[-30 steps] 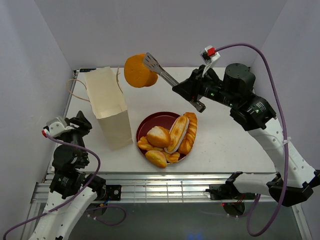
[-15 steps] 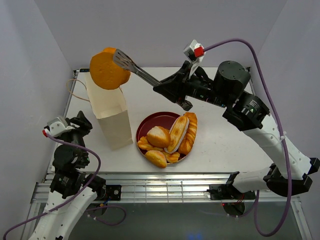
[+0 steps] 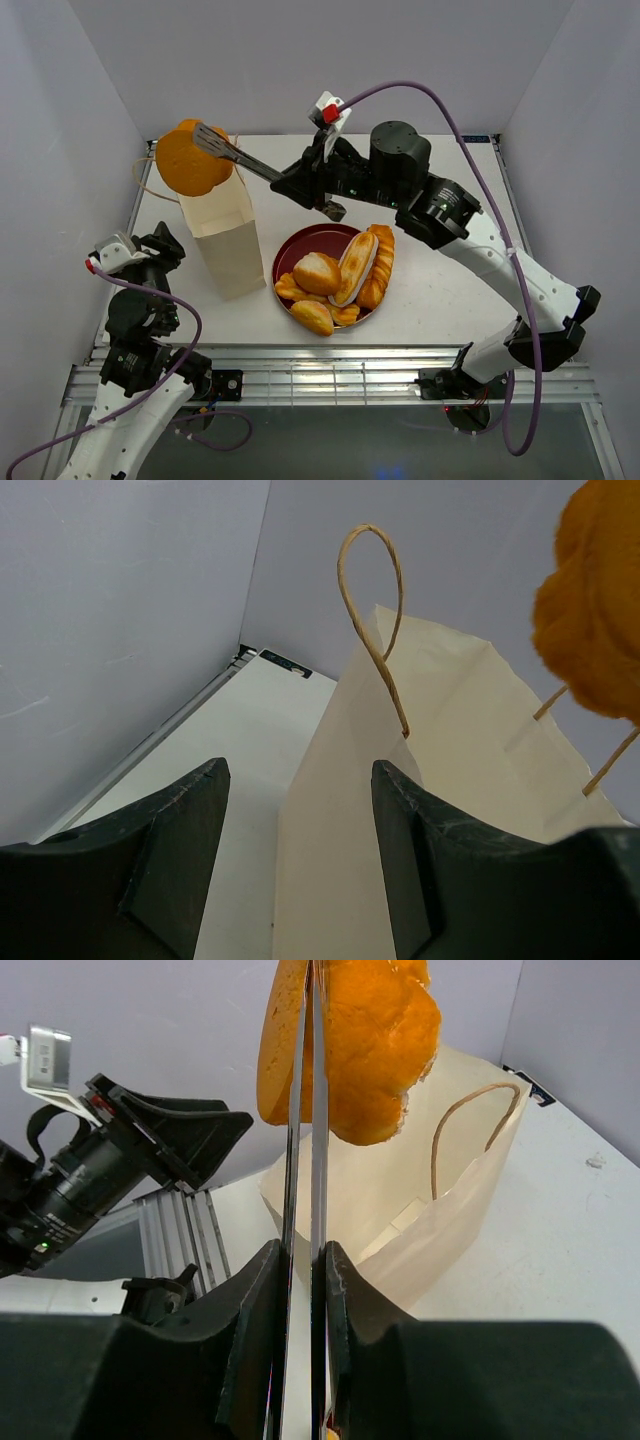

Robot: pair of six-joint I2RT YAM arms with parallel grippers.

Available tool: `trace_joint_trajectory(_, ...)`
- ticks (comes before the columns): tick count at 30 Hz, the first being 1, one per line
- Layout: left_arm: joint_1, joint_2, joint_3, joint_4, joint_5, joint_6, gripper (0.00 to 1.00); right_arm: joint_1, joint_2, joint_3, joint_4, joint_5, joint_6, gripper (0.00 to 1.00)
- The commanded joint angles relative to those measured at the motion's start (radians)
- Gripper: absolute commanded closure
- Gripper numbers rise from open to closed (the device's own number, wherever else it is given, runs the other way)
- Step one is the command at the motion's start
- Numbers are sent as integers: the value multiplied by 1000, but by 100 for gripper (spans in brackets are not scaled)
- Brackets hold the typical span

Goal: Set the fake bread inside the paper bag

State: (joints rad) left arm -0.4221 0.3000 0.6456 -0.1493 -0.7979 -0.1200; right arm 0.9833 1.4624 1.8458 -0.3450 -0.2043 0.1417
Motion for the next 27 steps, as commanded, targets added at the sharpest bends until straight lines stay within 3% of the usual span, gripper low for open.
trace_joint_trajectory(1, -4, 13, -4, 4, 17, 2, 31, 6, 21, 26, 104, 14, -33, 92)
trace_joint_trajectory(14, -4, 8, -4, 1, 20, -1, 31, 8, 93, -17, 110, 69, -56, 92)
trace_joint_trajectory(16, -4, 7, -3, 2, 20, -1, 31, 8, 105, -19, 110, 72, -56, 86)
trace_joint_trajectory(23, -6, 4, -3, 1, 22, -1, 30, 6, 131, -30, 107, 94, -57, 83)
trace_joint_trajectory(27, -6, 2, -1, -1, 22, -3, 31, 6, 145, -26, 107, 91, -57, 74)
